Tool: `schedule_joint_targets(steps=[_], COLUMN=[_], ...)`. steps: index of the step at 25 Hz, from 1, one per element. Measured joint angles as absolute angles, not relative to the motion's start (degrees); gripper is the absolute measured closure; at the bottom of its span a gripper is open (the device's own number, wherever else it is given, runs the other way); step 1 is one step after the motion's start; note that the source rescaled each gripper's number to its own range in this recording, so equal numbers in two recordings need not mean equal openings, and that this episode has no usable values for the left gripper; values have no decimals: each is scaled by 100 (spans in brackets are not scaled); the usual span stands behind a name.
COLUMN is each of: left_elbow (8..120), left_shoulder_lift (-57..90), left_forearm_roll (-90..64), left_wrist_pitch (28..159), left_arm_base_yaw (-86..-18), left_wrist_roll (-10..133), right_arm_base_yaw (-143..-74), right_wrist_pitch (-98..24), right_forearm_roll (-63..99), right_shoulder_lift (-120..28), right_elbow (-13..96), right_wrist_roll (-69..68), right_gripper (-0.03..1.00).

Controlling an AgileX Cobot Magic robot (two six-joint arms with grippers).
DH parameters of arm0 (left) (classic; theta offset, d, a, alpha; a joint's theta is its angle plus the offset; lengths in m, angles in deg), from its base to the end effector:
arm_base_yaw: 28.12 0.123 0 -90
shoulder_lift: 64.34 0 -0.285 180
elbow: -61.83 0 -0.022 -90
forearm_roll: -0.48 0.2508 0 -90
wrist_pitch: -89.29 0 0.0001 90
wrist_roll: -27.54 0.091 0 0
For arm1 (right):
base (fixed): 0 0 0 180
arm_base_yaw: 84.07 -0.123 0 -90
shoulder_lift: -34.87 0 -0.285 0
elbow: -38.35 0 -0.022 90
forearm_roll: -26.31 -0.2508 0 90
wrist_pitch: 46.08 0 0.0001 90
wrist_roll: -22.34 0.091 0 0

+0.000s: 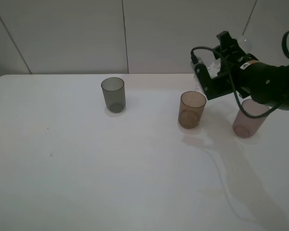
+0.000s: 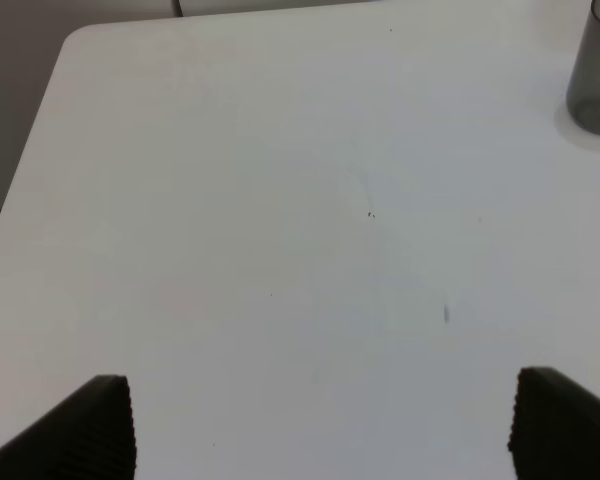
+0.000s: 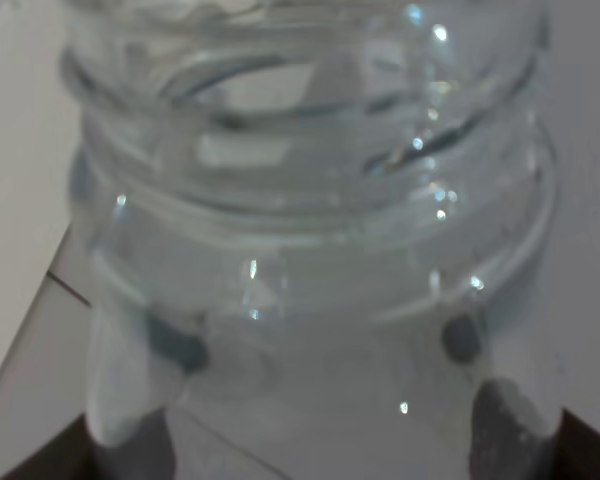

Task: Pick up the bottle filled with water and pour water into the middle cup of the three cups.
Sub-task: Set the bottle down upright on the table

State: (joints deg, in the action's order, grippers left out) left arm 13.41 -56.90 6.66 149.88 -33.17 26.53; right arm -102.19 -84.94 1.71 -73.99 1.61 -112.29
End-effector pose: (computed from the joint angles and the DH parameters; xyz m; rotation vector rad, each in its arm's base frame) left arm -0.0054 0.0091 0.2786 0.0662 2.0272 0.0621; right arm 0.3256 0.0816 0.1690 -1.8900 1.0396 -1.3277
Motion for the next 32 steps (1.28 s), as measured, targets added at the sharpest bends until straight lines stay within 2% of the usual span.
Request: schedule_joint_targets(steps=[14, 32], left_elbow=[1341, 1341], left_shoulder_lift=[-5690, -5690], left_forearm_roll=[666, 666], left_wrist_pitch=[14988, 14988], left_arm_base_yaw=[-3317, -3317], left_wrist_roll=[2653, 2653], right_arm_base_yaw=[-10378, -10678], right_wrist_pitch=[-9276, -9606], right_forearm_roll=[-138, -178], right_shoulder_lift=[-7399, -7399], right_elbow=[120, -302], right_wrist_roll=[-11516, -11515], right_gripper=[94, 94])
